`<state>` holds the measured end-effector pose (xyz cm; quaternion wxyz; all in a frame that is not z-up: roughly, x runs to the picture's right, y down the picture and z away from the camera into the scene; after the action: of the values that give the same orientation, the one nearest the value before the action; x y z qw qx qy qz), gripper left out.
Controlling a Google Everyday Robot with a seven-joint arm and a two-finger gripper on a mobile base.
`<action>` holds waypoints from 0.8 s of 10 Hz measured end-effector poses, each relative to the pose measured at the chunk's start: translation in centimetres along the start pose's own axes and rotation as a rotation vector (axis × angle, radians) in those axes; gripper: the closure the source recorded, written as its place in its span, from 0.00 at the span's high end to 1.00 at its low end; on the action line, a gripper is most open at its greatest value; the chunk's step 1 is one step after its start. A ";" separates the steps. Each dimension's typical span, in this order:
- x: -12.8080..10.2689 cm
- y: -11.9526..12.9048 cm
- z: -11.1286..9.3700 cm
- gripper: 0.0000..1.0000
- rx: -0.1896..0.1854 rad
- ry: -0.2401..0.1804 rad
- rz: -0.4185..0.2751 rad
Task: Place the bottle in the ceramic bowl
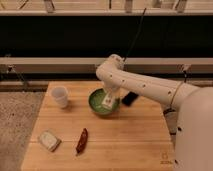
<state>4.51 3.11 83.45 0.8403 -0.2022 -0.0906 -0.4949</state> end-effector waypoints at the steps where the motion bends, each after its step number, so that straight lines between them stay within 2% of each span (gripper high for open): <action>1: -0.1 0.0 0.0 0.31 0.000 -0.001 -0.002; 2: -0.3 0.0 0.2 0.30 -0.006 -0.004 -0.011; 3: -0.5 -0.4 0.3 0.34 -0.005 -0.009 -0.019; 4: -0.8 -0.7 0.4 0.43 -0.003 -0.015 -0.029; 5: -1.0 -0.8 0.6 0.57 -0.004 -0.019 -0.035; 8: -1.4 -1.1 1.0 0.79 -0.006 -0.022 -0.051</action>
<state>2.90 4.17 84.16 0.8257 -0.2080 -0.1034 -0.5141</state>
